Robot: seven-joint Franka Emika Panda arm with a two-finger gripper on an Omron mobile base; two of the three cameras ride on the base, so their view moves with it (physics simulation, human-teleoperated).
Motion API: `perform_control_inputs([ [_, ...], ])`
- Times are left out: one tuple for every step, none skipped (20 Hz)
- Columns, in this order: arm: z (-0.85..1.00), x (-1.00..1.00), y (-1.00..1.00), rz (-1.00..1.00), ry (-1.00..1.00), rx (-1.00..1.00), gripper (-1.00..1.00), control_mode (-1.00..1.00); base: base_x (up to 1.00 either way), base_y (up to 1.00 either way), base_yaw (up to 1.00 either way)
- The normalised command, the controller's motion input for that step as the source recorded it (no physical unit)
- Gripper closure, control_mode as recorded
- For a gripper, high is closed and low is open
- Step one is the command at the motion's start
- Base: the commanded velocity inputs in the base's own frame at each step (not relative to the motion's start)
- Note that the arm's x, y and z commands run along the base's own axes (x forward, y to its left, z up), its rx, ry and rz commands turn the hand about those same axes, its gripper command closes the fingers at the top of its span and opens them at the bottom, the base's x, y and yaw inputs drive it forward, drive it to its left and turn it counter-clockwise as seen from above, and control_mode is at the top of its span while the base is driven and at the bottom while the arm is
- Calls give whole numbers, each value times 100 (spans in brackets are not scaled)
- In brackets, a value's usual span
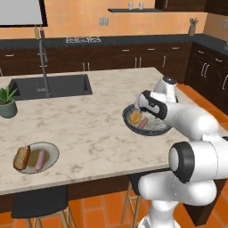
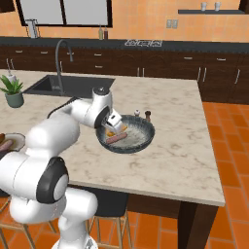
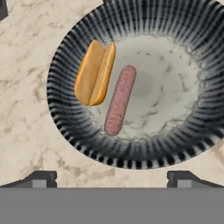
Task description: Place one bun and one sausage from the bowl on each plate.
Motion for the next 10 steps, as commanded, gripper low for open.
perform_control_inputs([
  [-30,67,-11,-5,10,16,-100,-100,0,0,0],
  [-26,69,-17,-1,8,16,-100,-100,0,0,0],
  [-11,80,0,0,7,6,-100,-100,0,0,0],
  [-5,90,0,-3,9,0,-100,-100,0,0,0],
  [0,89,0,-4,10,0,-100,-100,0,0,0],
  [0,88,6,-4,11,0,-100,-100,0,0,0],
  [0,84,6,-4,11,0,-100,-100,0,0,0],
  [-3,81,9,-5,12,0,-100,-100,0,0,0],
  [-4,84,6,-4,13,0,-100,-100,0,0,0],
  [-19,66,0,-5,13,0,-100,-100,0,0,0],
])
